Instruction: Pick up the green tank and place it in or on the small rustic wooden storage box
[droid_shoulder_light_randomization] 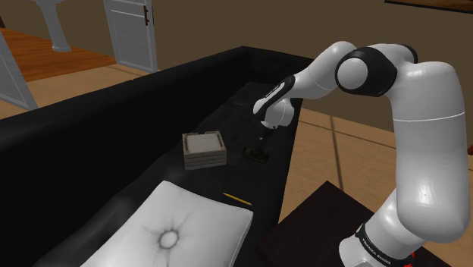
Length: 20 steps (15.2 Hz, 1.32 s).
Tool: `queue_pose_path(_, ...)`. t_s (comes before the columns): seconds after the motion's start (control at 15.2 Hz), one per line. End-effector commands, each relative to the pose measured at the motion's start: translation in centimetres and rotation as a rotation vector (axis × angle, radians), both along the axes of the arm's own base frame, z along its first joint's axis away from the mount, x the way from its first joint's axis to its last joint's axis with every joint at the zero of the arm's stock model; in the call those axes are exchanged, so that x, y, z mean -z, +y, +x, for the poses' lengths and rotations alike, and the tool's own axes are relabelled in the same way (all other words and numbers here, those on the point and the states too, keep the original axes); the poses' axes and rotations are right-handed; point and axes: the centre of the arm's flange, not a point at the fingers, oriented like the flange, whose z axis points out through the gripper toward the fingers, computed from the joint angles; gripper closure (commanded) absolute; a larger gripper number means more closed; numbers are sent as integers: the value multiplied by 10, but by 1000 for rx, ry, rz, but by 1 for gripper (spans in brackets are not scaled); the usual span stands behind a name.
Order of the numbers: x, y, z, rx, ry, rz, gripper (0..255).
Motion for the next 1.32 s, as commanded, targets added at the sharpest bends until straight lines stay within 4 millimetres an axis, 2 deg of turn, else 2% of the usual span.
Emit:
queue_pose_path(0.0,0,0,0,0,0,0,0)
queue_pose_path(0.07,0,0,0,0,0,0,255)
queue_pose_path(0.66,0,0,0,0,0,0,255)
queue_pose_path(1.25,-47,0,0,0,0,0,255)
